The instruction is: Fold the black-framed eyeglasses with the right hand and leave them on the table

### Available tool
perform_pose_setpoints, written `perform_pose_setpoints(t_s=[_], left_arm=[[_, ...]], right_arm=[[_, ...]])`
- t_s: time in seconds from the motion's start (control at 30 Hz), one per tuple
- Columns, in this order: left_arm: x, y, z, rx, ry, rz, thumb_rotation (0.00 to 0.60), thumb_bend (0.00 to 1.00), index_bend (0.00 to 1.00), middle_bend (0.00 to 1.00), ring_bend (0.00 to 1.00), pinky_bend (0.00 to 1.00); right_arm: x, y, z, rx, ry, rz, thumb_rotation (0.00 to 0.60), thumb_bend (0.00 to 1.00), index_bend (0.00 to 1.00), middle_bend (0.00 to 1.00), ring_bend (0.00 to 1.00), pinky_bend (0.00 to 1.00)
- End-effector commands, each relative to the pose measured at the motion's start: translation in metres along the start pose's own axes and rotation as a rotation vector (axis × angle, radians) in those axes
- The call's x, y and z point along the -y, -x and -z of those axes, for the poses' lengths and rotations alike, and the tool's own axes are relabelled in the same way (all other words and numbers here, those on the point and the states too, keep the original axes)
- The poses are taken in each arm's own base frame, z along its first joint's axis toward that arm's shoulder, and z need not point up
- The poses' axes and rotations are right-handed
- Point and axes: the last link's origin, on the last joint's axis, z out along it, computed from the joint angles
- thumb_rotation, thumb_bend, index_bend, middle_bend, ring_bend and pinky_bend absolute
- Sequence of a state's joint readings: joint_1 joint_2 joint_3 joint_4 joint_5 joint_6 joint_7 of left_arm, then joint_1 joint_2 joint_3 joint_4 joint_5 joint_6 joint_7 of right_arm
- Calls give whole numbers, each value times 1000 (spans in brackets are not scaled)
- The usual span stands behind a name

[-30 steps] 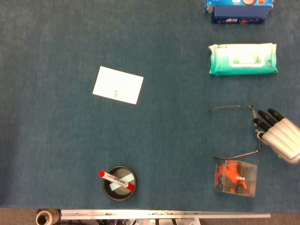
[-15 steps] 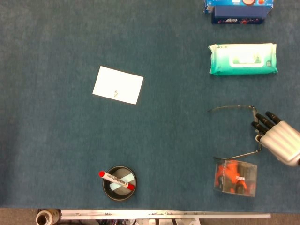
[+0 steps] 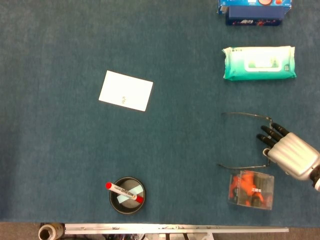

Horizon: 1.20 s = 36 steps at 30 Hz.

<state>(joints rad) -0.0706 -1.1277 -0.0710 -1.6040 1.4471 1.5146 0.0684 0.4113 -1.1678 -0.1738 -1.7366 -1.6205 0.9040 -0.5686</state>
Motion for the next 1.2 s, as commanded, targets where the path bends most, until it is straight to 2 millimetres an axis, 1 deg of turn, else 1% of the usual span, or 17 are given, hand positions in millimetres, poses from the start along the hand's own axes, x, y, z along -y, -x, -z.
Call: perform_pose_setpoints(t_s=[0.03,0.27,0.37,0.6,0.83,1.1,1.2], left_arm=[[0,0,0,-1,0,-1,600,243,561,536,393,530],[0,0,0,1,-1,-1,600,243,561,536,393,530],[0,0,0,1,-2,1,600,243,561,535,393,530],[0,0,-1,1,-2,1,600,243,561,536,393,530],[0,1,-1,6,0,-4,600,243,561,536,393,530],[0,1,-1,5,0,-4,600,243,561,535,393,530],[0,1,-1,6,1,-3,600,243,561,535,393,530]], right_arm=[[1,0,-1,-13,-8,-4,600,650,346,163,27,111],[2,1,-4,-29,-15,-13,600,650,236,163,27,111],[3,0,-5,-41,-26,-26,600,650,205,163,27,111],[1,-10,3,-60,-37,-60,600,653,203,163,27,110],[-2,-26,9,-95,-30,-73,600,654,205,163,26,112],[-5,-28,8,-106,-20,-87,600,653,216,167,27,113],[-6,-28,5,-121,-8,-100,600,654,216,180,30,135]])
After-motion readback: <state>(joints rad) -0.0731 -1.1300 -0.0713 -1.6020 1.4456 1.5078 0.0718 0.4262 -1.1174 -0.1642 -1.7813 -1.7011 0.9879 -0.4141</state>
